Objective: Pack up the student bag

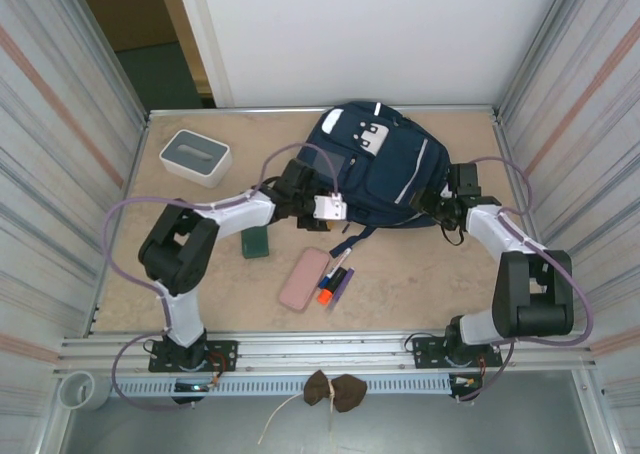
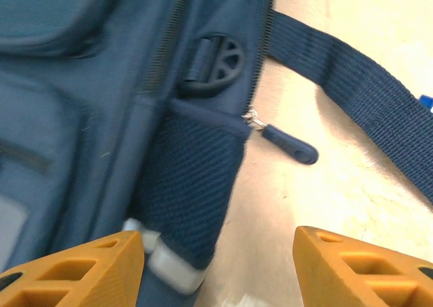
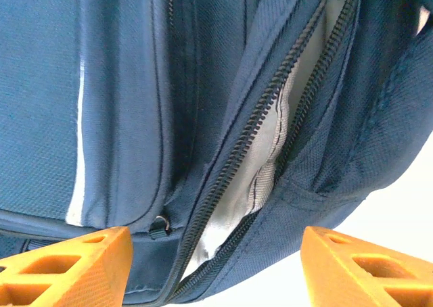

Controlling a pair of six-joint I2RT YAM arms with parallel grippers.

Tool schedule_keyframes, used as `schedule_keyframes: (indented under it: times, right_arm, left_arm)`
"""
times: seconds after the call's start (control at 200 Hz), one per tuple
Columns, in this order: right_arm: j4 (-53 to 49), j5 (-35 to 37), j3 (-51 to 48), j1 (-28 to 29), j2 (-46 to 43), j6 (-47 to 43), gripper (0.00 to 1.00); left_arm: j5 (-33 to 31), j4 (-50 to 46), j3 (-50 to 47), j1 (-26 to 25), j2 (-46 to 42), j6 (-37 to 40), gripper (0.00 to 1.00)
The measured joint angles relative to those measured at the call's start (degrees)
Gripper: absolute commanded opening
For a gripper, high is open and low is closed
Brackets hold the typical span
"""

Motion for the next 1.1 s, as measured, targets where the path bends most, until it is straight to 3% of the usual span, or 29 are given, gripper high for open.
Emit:
schedule_keyframes:
  times: [0.19,0.491,0.616,0.706,0.882,1.102]
  right_arm:
    - [-0.02,-0.79,0.44,0.0,4.33,-0.07,0.63]
    - [-1.79,-1.2,11.02,-0.02,14.21,-3.61,0.59]
    - [-3.26,-1.6,16.15,-0.07,17.05,-5.64,0.59]
    - [-3.96,-2.03,18.38,0.0,17.27,-6.99,0.59]
    - [-4.35,-2.67,17.94,0.0,13.97,-9.99,0.59]
    - [1.9,-5.81,5.97,4.28,-0.61,-12.17,0.58]
  left_arm:
    - [-4.42,1.55,2.12,-1.05,6.01,4.79,0.5]
    - [-9.22,8.24,3.93,-1.36,8.7,5.57,0.26]
    - [-9.86,8.7,5.35,-1.36,9.31,4.44,0.15]
    - [-9.75,8.37,6.6,-1.09,9.31,2.6,0.0]
    - [-8.55,6.19,8.26,-0.42,9.01,-4.9,0.0]
    - [-3.28,3.3,8.5,1.6,5.81,-15.56,0.0]
